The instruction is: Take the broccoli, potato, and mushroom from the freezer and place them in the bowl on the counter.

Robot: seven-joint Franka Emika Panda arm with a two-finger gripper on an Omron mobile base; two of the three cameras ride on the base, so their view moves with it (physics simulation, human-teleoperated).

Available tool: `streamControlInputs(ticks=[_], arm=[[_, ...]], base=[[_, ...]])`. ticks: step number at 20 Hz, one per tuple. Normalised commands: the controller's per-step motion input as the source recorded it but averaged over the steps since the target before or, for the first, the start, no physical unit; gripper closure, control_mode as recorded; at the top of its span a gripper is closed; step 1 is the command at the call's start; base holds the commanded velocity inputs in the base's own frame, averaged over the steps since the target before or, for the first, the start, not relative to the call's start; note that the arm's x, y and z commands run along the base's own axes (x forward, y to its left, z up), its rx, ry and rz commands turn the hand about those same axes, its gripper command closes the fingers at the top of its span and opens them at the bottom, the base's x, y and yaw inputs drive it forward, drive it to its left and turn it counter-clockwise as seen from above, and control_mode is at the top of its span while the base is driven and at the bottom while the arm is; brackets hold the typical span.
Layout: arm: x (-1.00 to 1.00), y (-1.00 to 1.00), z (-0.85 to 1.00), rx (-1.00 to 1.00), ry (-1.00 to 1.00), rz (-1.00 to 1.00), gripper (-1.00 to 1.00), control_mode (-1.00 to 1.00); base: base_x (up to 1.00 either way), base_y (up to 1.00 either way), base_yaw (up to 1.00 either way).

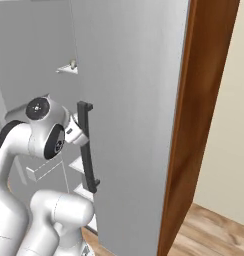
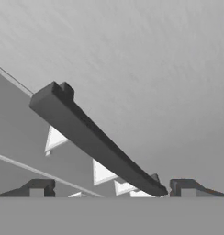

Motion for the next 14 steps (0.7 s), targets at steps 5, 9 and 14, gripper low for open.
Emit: streamControlInputs(ticks=[5,9,14], arm=[[0.0,0.0,0.0,0.0,0.0,0.0,-1.0,1.0],[0.0,0.0,0.0,0.0,0.0,0.0,-1.0,1.0],[0.0,0.0,0.0,0.0,0.0,0.0,-1.0,1.0]], base=[[0.0,0.0,0.03],[-0.16,0.16,0.25],[0.03,0.04,0.22]])
